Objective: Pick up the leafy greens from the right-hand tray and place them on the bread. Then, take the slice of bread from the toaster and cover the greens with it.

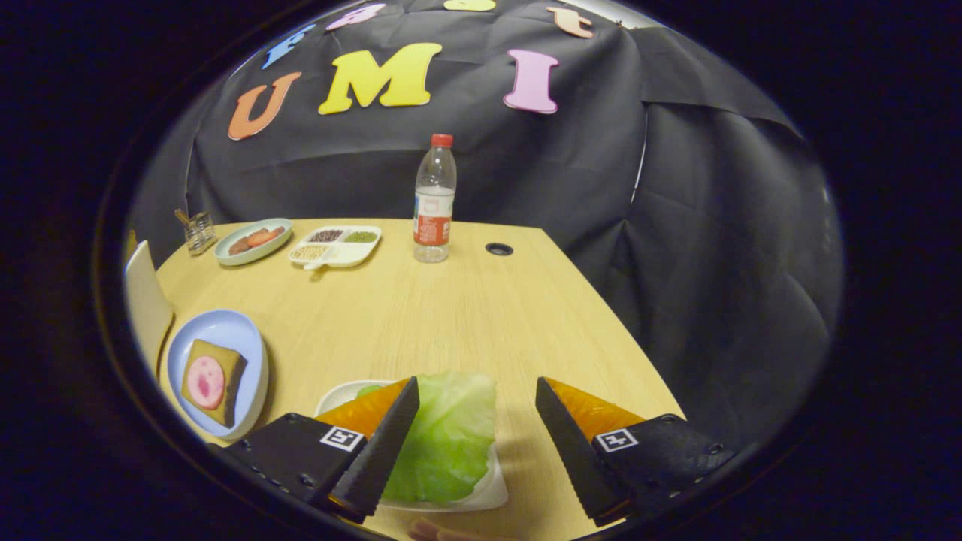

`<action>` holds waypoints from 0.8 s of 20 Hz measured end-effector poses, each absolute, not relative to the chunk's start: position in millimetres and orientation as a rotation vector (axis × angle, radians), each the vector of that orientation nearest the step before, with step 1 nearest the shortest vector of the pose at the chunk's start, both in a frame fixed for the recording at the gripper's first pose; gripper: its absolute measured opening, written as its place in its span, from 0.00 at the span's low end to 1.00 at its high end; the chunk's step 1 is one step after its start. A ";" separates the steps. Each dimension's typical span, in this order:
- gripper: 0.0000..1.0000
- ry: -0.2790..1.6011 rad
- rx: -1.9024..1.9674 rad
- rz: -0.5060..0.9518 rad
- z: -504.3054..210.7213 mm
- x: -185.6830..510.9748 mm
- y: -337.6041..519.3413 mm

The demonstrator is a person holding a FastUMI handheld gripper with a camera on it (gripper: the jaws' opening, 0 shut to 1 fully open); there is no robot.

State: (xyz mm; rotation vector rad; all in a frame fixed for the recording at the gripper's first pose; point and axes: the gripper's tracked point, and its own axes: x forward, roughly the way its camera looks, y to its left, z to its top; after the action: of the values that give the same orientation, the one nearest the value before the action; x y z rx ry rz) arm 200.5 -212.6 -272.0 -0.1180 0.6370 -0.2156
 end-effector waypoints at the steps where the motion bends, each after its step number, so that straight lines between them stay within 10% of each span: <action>1: 0.96 0.659 -0.138 -0.237 -277.9 201.7 -221.2; 6: 0.90 0.709 -0.100 -0.197 -292.9 210.4 -221.2; 16: 0.30 0.720 -0.015 -0.139 -288.2 198.8 -205.0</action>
State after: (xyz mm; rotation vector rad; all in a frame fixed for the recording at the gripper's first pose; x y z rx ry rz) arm 198.8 -205.0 -288.2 -0.0150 0.7200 -0.1392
